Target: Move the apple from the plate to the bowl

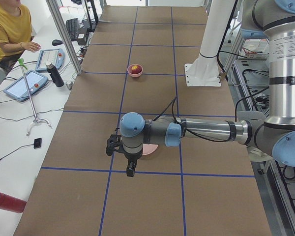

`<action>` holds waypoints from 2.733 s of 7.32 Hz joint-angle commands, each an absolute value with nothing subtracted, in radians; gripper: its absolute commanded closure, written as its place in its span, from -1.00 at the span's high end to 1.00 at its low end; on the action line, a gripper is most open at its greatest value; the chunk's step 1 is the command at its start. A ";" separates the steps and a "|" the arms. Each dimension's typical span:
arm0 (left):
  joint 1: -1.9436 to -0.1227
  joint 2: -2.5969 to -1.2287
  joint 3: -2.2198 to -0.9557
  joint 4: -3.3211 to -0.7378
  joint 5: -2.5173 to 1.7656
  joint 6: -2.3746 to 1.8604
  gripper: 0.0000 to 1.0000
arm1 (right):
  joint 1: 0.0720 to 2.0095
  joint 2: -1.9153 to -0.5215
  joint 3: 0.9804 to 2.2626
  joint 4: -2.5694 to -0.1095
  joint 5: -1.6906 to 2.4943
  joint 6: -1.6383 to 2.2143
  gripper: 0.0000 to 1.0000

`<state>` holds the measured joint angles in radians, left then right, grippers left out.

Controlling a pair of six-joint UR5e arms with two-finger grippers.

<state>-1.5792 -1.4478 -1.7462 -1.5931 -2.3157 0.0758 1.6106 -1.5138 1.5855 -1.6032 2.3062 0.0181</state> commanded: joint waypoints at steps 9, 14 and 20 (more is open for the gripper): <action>-1.580 -1.419 -1.770 -1.603 -2.338 0.077 0.96 | 1.606 -1.513 1.591 -1.603 2.310 0.023 1.00; -1.580 -1.417 -1.770 -1.601 -2.338 0.074 0.96 | 1.601 -1.512 1.591 -1.603 2.313 0.025 1.00; -1.580 -1.417 -1.769 -1.601 -2.336 0.074 0.96 | 1.600 -1.512 1.591 -1.603 2.313 0.025 1.00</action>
<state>-1.5800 -1.4177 -1.7693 -1.6015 -2.3374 0.0736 1.6009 -1.5115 1.5908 -1.6030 2.3133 0.0251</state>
